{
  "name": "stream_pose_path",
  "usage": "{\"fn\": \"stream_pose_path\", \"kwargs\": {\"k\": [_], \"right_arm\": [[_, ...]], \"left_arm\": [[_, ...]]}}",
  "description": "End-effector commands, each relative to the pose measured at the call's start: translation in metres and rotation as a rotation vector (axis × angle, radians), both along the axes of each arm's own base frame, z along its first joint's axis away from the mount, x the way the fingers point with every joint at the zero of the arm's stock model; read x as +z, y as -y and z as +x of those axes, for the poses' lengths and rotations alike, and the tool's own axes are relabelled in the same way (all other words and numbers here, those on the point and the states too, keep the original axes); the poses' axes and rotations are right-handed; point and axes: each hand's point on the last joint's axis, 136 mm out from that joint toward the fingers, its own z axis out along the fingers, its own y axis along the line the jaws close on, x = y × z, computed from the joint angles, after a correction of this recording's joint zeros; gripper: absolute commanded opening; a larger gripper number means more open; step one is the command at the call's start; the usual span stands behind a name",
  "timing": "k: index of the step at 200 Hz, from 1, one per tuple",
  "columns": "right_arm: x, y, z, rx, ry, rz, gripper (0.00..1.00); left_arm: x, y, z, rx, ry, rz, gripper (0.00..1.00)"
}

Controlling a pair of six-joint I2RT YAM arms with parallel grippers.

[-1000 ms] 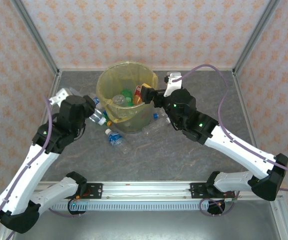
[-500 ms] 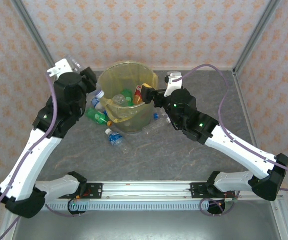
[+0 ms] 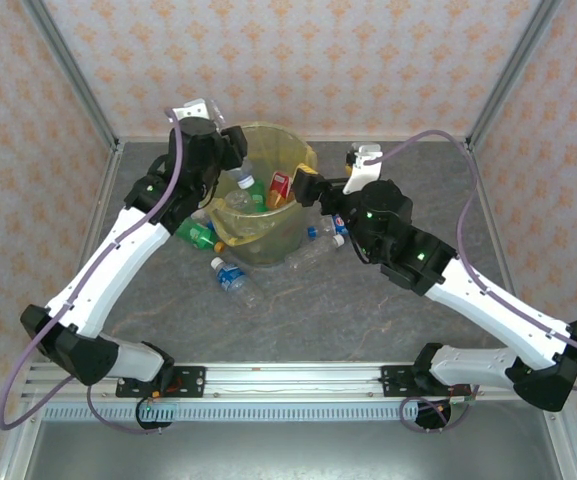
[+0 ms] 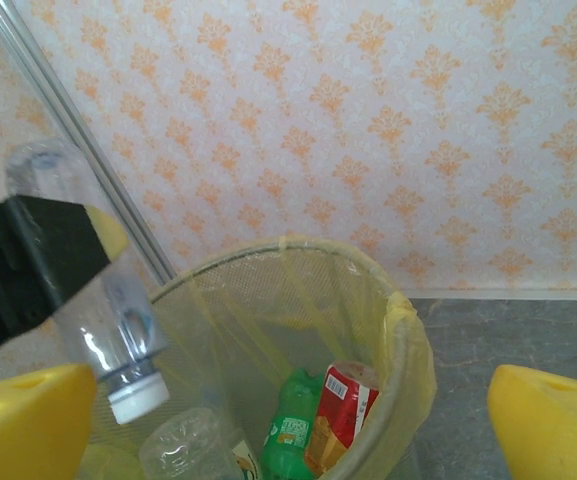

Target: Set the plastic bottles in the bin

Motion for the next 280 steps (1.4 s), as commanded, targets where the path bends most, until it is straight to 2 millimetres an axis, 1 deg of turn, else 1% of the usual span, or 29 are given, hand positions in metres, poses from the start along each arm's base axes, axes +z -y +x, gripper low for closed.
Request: {"fn": "stream_pose_path", "kwargs": {"k": [1, 16, 22, 30, 55, 71, 93, 111, 116, 142, 162, 187, 189, 196, 218, 241, 280], "right_arm": [[0.002, 0.01, -0.001, -0.033, -0.002, 0.011, 1.0], [0.0, 0.01, 0.0, -0.033, -0.003, 0.008, 1.0], [0.0, 0.01, 0.0, -0.033, -0.003, 0.009, 1.0], [-0.001, 0.008, 0.0, -0.03, -0.004, 0.006, 1.0], [-0.003, 0.005, 0.002, -0.023, -0.004, 0.007, 1.0], [-0.004, 0.002, 0.003, -0.015, -0.005, 0.005, 1.0], [-0.006, -0.001, 0.004, -0.006, -0.006, 0.003, 1.0], [-0.009, -0.005, 0.005, 0.002, -0.008, 0.003, 1.0], [-0.009, -0.006, 0.005, 0.006, -0.008, 0.003, 1.0], [-0.011, -0.012, 0.007, 0.02, -0.012, 0.001, 1.0], [-0.013, -0.017, 0.008, 0.035, -0.014, -0.002, 1.0], [-0.008, -0.021, 0.006, 0.064, -0.001, 0.001, 1.0], [-0.013, -0.025, 0.009, 0.066, -0.011, -0.012, 1.0], [-0.015, -0.029, 0.01, 0.079, -0.012, -0.02, 1.0], [-0.015, -0.042, 0.006, 0.148, -0.005, -0.047, 1.0], [-0.016, -0.054, 0.004, 0.202, -0.007, -0.061, 1.0], [-0.021, -0.06, 0.007, 0.215, -0.023, -0.071, 1.0]], "left_arm": [[0.015, 0.015, -0.001, -0.067, 0.026, -0.019, 0.64], [0.014, 0.016, -0.001, -0.073, 0.012, -0.011, 0.78], [0.015, 0.016, -0.002, -0.072, 0.012, -0.012, 0.85], [0.015, 0.015, -0.004, -0.071, 0.012, -0.012, 0.89], [0.022, 0.007, -0.011, -0.046, 0.025, -0.018, 0.91], [0.029, 0.001, -0.017, -0.031, 0.04, -0.027, 0.91], [0.032, -0.009, -0.027, -0.005, 0.05, -0.033, 0.93], [0.03, -0.016, -0.036, 0.015, 0.046, -0.041, 0.96], [0.029, -0.018, -0.039, 0.02, 0.043, -0.043, 0.99], [0.021, -0.03, -0.053, 0.047, 0.027, -0.055, 0.99], [0.008, -0.042, -0.064, 0.08, 0.004, -0.068, 0.99], [-0.01, -0.058, -0.08, 0.137, -0.028, -0.101, 0.99], [-0.012, -0.059, -0.081, 0.142, -0.032, -0.1, 0.99], [-0.018, -0.063, -0.085, 0.154, -0.045, -0.104, 0.99], [-0.042, -0.077, -0.099, 0.203, -0.097, -0.115, 0.99], [-0.067, -0.086, -0.114, 0.234, -0.145, -0.15, 0.99], [-0.11, -0.102, -0.142, 0.322, -0.22, -0.232, 0.99]]}}
